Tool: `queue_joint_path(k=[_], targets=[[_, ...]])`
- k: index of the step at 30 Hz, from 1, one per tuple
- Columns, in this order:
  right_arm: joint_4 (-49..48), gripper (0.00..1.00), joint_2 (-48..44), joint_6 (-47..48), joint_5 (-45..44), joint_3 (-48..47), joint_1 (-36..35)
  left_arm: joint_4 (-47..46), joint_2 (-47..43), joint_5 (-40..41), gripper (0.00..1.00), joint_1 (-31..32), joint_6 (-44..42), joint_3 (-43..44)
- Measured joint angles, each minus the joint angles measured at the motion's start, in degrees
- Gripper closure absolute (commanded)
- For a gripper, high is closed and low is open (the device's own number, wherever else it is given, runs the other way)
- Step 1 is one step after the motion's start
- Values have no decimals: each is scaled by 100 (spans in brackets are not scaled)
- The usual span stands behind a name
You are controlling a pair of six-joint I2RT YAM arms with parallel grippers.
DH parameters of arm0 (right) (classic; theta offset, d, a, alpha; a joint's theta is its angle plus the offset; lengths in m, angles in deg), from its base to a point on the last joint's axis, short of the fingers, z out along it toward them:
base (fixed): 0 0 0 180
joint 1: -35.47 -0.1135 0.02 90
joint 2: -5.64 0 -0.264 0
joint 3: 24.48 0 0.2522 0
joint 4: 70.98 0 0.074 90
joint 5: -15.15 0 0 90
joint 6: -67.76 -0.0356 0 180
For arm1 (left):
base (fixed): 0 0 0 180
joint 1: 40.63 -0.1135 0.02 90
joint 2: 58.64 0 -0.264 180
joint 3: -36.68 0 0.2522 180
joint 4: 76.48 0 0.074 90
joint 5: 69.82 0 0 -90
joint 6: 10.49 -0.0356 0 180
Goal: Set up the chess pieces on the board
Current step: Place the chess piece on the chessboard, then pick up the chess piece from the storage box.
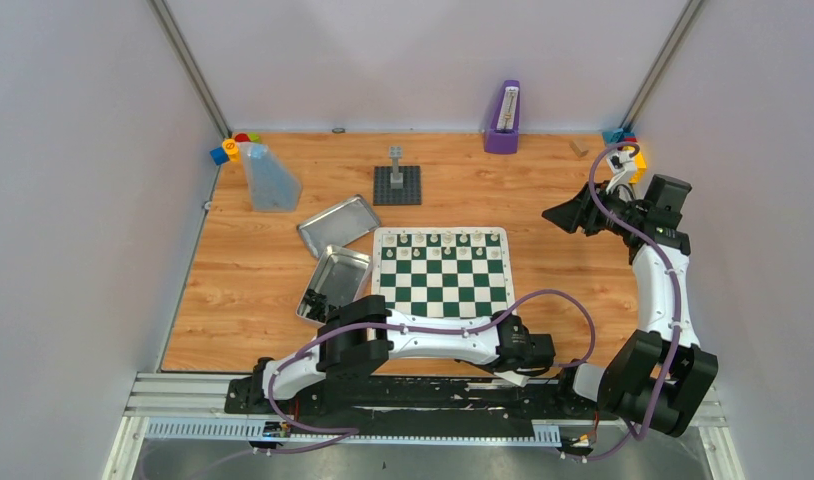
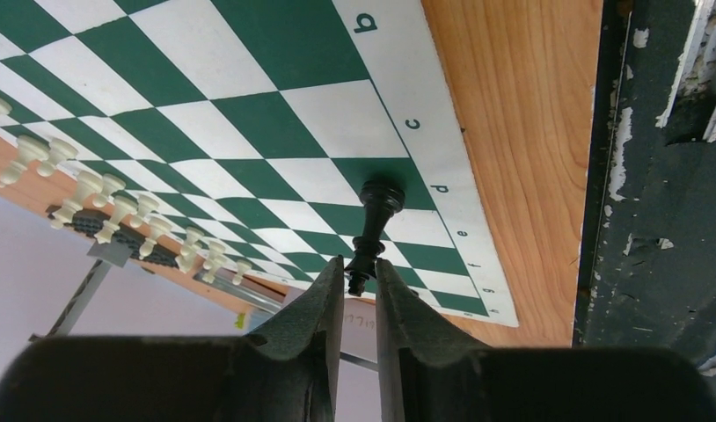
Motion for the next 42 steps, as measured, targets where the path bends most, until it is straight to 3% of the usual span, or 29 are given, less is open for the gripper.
queue_joint_path(k=[3, 20, 29, 36, 42], targets=[[0, 44, 0, 0, 0, 0, 0, -2, 2, 4, 64, 0, 13, 0], [2, 44, 0, 0, 22, 0, 0, -39, -74, 424, 46, 0, -52, 0], [4, 44, 98, 0, 37, 0, 0, -188, -1071, 76, 43, -221, -92, -9], [52, 44, 369, 2, 42, -2, 0, -326, -2127, -721, 41, -686, -72, -540], [157, 44, 476, 20, 57, -13, 0, -435, -2651, -1384, 34, -1853, -50, -1436]])
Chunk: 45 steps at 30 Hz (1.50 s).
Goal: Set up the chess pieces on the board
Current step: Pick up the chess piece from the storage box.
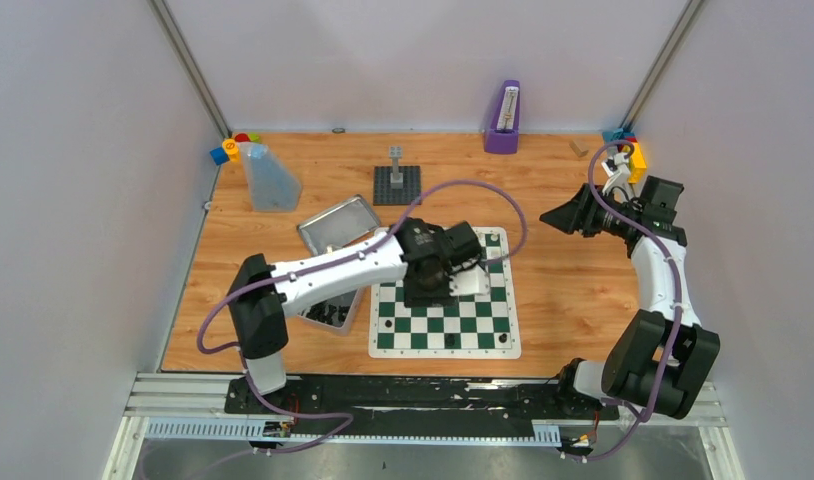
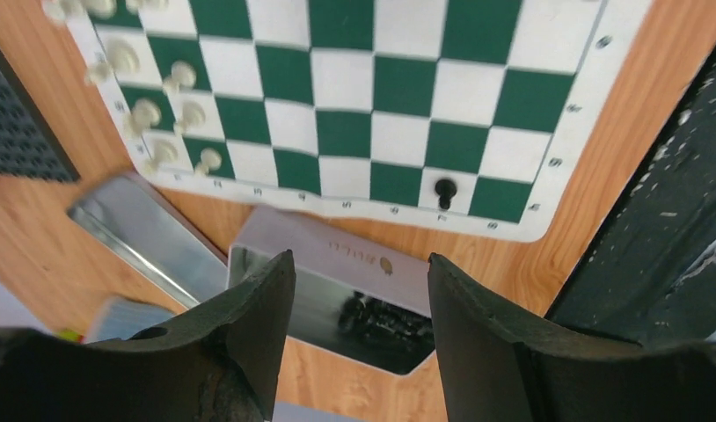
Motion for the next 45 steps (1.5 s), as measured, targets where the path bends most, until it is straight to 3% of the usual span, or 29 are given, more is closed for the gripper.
queue_joint_path(k=[4, 11, 17, 28, 45], targets=[[17, 44, 2, 15, 46, -31, 0, -74, -531, -424, 33, -1016, 17, -514], [22, 44, 90, 24, 94, -35, 0, -79, -1690, -1239, 42, -2997, -68, -1460], [33, 45, 188, 26, 138, -35, -13, -157, -2111, -1510, 46, -4017, -837, -2566], [42, 47, 245, 92, 160, -35, -35, -964, -1985, -1499, 51, -4146, -2199, -3541], [105, 48, 356, 129, 192, -35, -35, -1506, -1150, -1248, 54, -3884, -2616, -3759]])
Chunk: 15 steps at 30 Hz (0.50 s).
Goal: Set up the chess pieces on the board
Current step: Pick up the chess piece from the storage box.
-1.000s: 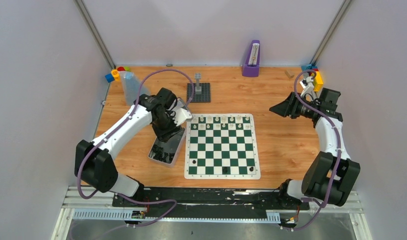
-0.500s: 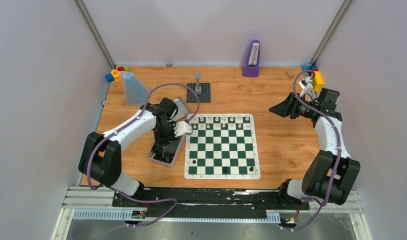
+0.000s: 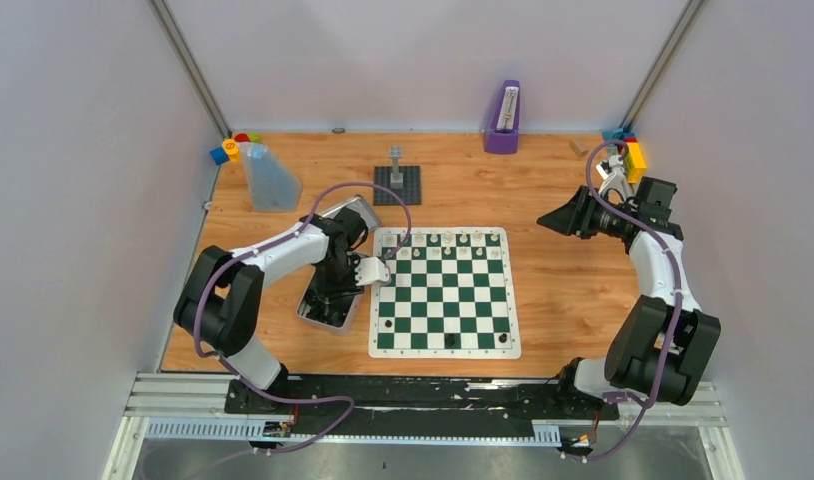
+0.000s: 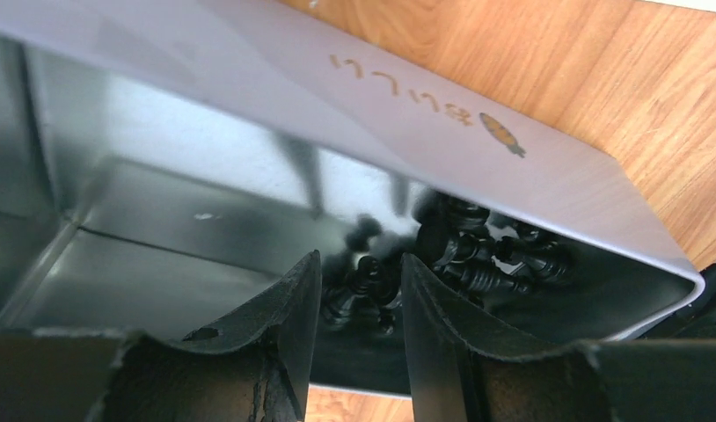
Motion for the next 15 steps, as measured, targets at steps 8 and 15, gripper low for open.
queue_joint_path(k=[8, 15], targets=[[37, 48, 20, 7, 4, 0, 0, -120, 96, 170, 57, 72, -13, -210], [37, 49, 22, 20, 46, 0, 0, -275, 146, 319, 63, 76, -26, -256]])
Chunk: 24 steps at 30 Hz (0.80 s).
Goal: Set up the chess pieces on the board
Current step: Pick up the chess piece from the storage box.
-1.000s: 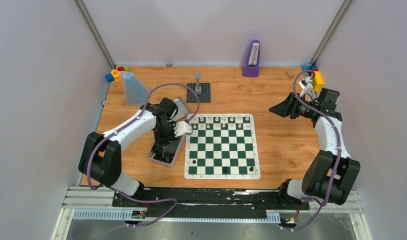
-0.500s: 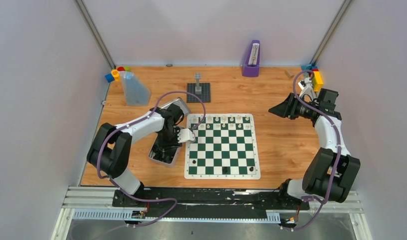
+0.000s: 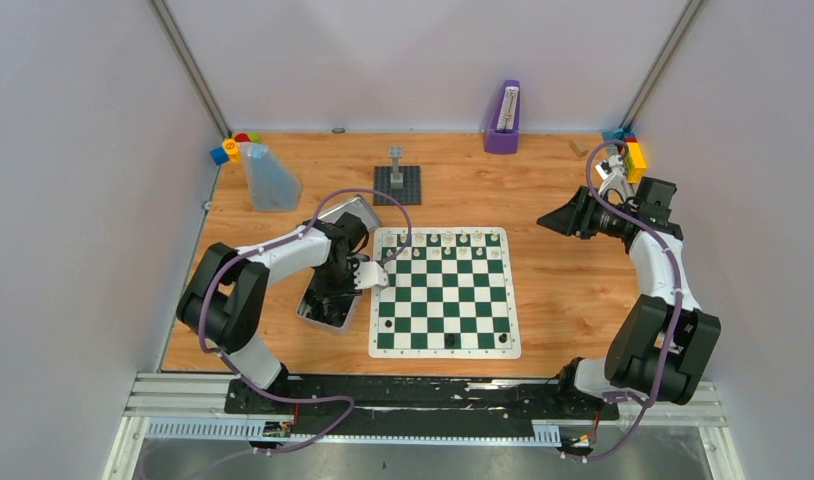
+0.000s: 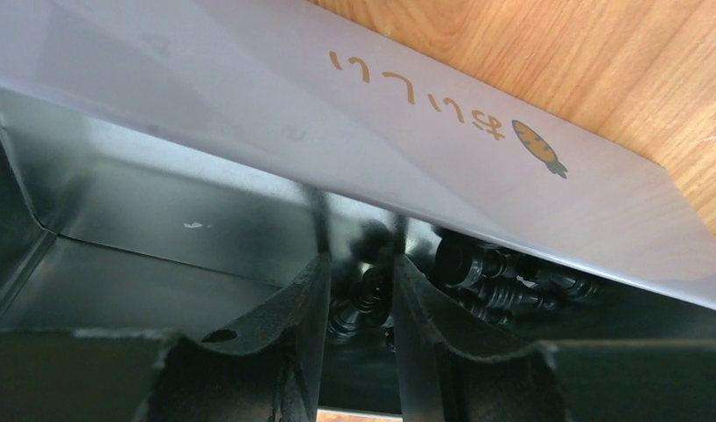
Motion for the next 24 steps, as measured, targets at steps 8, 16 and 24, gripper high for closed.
queue_joint_path(k=[8, 16, 24], targets=[[7, 50, 81, 0, 9, 0, 0, -90, 15, 160, 79, 7, -4, -55], [7, 50, 96, 0, 44, 0, 0, -42, -173, -184, 92, 4, 197, 33], [11, 51, 103, 4, 44, 0, 0, -50, -966, -656, 98, 4, 549, 289]])
